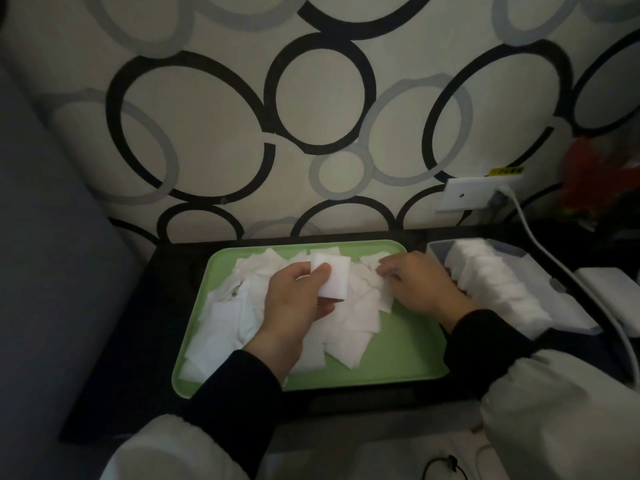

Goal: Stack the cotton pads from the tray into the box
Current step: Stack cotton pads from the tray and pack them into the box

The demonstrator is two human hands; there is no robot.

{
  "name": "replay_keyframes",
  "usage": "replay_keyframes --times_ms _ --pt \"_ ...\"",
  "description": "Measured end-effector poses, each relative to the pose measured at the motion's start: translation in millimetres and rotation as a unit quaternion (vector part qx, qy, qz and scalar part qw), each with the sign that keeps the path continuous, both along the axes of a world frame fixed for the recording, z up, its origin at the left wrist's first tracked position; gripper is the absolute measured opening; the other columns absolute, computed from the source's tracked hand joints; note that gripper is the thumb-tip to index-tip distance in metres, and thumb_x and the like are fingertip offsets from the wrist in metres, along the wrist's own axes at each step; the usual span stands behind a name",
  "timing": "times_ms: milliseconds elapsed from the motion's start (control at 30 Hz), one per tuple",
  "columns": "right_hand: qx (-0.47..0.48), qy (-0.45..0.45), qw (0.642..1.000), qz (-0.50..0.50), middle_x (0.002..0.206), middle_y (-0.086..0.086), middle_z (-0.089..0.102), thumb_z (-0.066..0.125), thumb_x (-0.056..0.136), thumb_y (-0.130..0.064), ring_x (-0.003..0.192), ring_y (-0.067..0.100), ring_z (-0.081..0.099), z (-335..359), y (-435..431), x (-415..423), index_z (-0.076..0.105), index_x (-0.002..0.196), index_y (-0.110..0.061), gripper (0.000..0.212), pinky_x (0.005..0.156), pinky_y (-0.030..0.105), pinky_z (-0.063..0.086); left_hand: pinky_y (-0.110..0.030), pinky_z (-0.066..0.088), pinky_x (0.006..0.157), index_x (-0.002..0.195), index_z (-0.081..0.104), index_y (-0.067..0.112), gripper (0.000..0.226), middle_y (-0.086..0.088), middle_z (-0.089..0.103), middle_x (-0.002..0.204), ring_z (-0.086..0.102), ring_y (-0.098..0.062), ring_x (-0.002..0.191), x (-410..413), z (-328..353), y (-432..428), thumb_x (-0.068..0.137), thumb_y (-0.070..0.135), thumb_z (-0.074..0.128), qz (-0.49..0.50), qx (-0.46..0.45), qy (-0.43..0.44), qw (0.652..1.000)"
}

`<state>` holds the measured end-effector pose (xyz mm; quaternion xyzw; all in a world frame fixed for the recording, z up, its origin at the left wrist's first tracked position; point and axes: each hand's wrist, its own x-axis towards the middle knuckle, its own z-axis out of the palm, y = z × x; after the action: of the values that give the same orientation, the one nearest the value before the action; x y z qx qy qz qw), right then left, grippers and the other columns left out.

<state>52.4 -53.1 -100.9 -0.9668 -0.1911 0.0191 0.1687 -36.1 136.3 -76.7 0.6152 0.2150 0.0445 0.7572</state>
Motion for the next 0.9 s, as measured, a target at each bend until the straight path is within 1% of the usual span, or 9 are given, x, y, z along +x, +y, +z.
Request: replay_keyframes --times_ms 133,233,367,467,533,633,700,767,900 --pt "0.029 -0.015 0.999 -0.019 0.131 0.0 0.064 0.05 0.096 -0.01 0.123 0.021 0.055 2.5 1.3 -3.4 0.069 0.122 -0.018 0.033 0.108 0.034 0.04 -0.025 0.059 0.06 0.103 0.066 0.016 0.011 -0.011 0.066 0.109 0.066 -0.02 0.082 -1.6 1.7 2.7 0.095 0.023 0.066 0.001 0.005 0.0 1.0" --pt "0.171 -0.008 0.98 -0.096 0.121 -0.002 0.068 0.059 0.094 -0.013 0.11 0.014 0.061 13.6 -0.7 -11.1 0.071 0.115 -0.018 0.025 0.1 0.029 0.046 -0.025 0.058 0.061 0.098 0.067 0.018 0.007 -0.009 0.067 0.105 0.066 -0.02 0.083 -4.7 5.1 3.1 0.096 0.024 0.065 -0.005 0.007 -0.003 1.0" --pt "0.413 0.06 0.897 -0.143 0.09 0.002 0.07 0.074 0.084 -0.006 0.081 0.017 0.066 36.4 0.1 -35.8 0.07 0.088 -0.013 0.009 0.07 0.028 0.056 -0.026 0.058 0.062 0.095 0.069 0.017 0.005 -0.009 0.069 0.1 0.067 -0.02 0.082 -10.8 9.0 0.6 0.095 0.021 0.066 -0.022 0.004 -0.005 1.0" --pt "0.54 0.137 0.814 -0.164 0.081 0.011 0.062 0.073 0.081 0.003 0.074 0.022 0.063 47.4 2.8 -60.4 0.06 0.087 -0.011 0.02 0.055 0.025 0.054 -0.026 0.058 0.062 0.095 0.069 0.019 0.003 -0.004 0.069 0.094 0.067 -0.017 0.08 -17.9 13.1 -4.3 0.095 0.018 0.066 -0.037 0.0 -0.004 0.999" --pt "0.591 0.184 0.765 -0.177 0.088 0.016 0.061 0.071 0.082 0.005 0.078 0.025 0.066 50.4 5.1 -76.5 0.058 0.096 -0.011 0.026 0.058 0.029 0.057 -0.026 0.059 0.063 0.098 0.07 0.015 0.005 -0.001 0.071 0.089 0.068 -0.016 0.078 -23.4 14.7 -7.0 0.095 0.016 0.066 -0.05 0.006 -0.011 0.999" --pt "0.623 0.243 0.722 -0.18 0.104 0.017 0.067 0.066 0.086 0.006 0.09 0.028 0.071 52.4 8.4 -97.3 0.06 0.112 -0.01 0.031 0.072 0.036 0.06 -0.022 0.059 0.063 0.094 0.072 0.016 0.007 0.0 0.073 0.088 0.069 -0.015 0.081 -32.5 15.8 -9.2 0.095 0.015 0.065 -0.072 0.029 -0.022 0.997" --pt "0.63 0.265 0.711 -0.166 0.101 0.012 0.072 0.064 0.089 0.003 0.089 0.025 0.072 52.9 11.4 -105.0 0.065 0.105 -0.01 0.021 0.072 0.035 0.06 -0.022 0.059 0.063 0.088 0.072 0.017 0.01 -0.001 0.074 0.088 0.069 -0.016 0.082 -36.5 15.8 -10.2 0.095 0.015 0.066 -0.078 0.04 -0.025 0.996" --pt "0.618 0.27 0.724 -0.145 0.098 0.009 0.074 0.063 0.092 -0.004 0.085 0.021 0.073 52.8 15.2 -107.9 0.068 0.093 -0.011 0.008 0.066 0.031 0.058 -0.022 0.059 0.062 0.081 0.072 0.019 0.015 -0.004 0.073 0.087 0.069 -0.017 0.081 -39.0 15.6 -10.4 0.094 0.016 0.066 -0.078 0.05 -0.025 0.995" --pt "0.597 0.271 0.744 -0.125 0.1 0.007 0.074 0.066 0.092 -0.013 0.088 0.022 0.07 50.6 24.1 -102.8 0.071 0.099 -0.008 0.01 0.067 0.029 0.054 -0.025 0.059 0.065 0.086 0.072 0.02 0.014 -0.005 0.074 0.09 0.07 -0.019 0.082 -40.4 14.5 -6.3 0.097 0.02 0.063 -0.068 0.065 -0.022 0.995"
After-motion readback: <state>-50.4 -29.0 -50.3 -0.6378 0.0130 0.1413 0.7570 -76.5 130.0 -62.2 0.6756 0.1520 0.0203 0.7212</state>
